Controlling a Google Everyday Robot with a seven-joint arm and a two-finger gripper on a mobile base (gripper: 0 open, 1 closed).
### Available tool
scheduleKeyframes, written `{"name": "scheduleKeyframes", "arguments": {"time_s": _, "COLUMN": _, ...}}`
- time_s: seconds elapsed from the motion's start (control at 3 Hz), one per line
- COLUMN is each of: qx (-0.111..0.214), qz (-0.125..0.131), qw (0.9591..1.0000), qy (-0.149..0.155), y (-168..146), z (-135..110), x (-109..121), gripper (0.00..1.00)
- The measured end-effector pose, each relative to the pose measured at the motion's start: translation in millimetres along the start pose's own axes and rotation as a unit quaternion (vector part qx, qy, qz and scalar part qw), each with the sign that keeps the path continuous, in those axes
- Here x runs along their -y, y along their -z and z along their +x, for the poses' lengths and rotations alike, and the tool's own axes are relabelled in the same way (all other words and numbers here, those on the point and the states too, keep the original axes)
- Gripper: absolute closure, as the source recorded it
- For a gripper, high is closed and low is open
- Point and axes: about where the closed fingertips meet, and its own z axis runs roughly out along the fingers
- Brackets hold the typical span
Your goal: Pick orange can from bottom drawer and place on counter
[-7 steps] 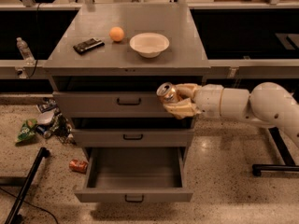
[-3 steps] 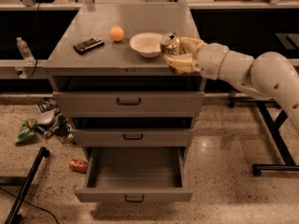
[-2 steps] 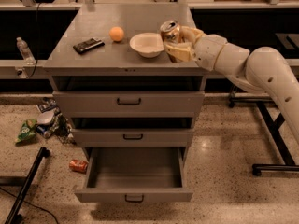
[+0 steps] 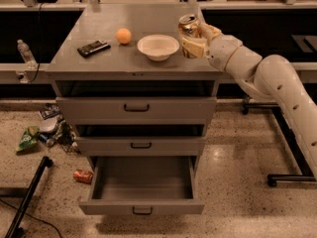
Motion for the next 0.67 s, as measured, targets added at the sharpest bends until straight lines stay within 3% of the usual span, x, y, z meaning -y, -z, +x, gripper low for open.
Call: {"name": "scheduleKeyframes", "arguments": {"time_s": 0.67, "qx": 0.005, "qz": 0.032, "qw": 0.9981, "qy": -0.053, "y": -6.6, "z": 36.2, "x": 15.6, "gripper": 0.59}}
